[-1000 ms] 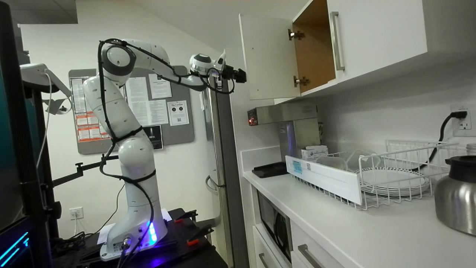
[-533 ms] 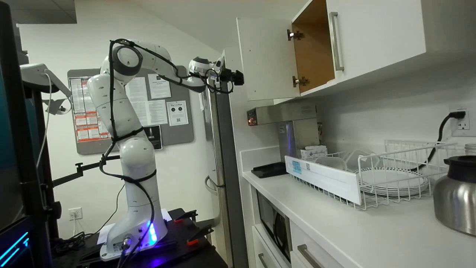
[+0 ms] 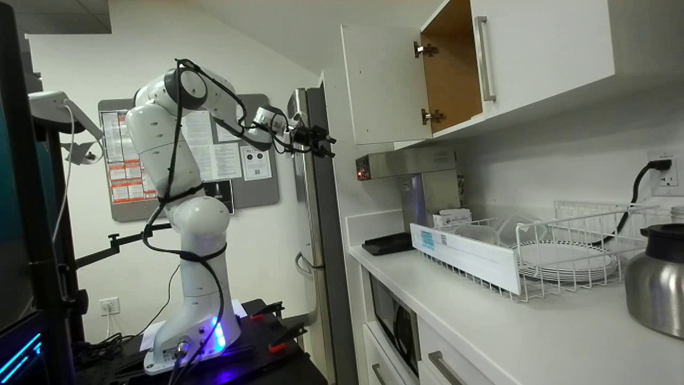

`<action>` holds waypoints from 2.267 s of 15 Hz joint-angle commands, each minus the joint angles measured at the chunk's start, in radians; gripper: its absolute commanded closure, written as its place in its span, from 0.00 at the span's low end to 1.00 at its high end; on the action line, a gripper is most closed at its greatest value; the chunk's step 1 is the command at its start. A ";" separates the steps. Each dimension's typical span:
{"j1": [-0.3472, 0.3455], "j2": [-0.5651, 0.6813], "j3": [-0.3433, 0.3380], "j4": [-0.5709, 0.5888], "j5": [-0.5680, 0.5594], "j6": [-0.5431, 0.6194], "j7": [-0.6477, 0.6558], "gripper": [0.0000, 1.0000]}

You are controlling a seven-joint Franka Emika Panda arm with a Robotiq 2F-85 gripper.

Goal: Open the cupboard door

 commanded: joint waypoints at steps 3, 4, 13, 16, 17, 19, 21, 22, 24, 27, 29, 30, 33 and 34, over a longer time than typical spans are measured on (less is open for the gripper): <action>0.112 -0.060 -0.063 0.043 0.272 -0.004 -0.286 0.00; 0.118 -0.090 -0.083 0.052 0.348 -0.010 -0.352 0.00; 0.077 -0.415 -0.213 0.092 0.707 -0.371 -0.766 0.00; 0.049 -0.525 -0.250 0.103 0.719 -0.492 -0.787 0.00; 0.041 -0.556 -0.269 0.099 0.730 -0.517 -0.783 0.00; 0.005 -0.621 -0.302 0.077 0.732 -0.514 -0.749 0.00; -0.040 -0.679 -0.343 0.025 0.727 -0.456 -0.708 0.00; -0.059 -0.707 -0.364 -0.014 0.719 -0.412 -0.700 0.00; -0.074 -0.769 -0.418 -0.123 0.724 -0.267 -0.706 0.00; -0.032 -0.837 -0.505 -0.288 0.687 -0.035 -0.702 0.00; -0.035 -0.867 -0.553 -0.396 0.692 0.125 -0.693 0.00; -0.041 -0.880 -0.571 -0.446 0.690 0.204 -0.689 0.00; -0.126 -0.840 -0.553 -0.478 0.771 0.246 -0.767 0.00; -0.139 -0.842 -0.555 -0.510 0.779 0.266 -0.771 0.00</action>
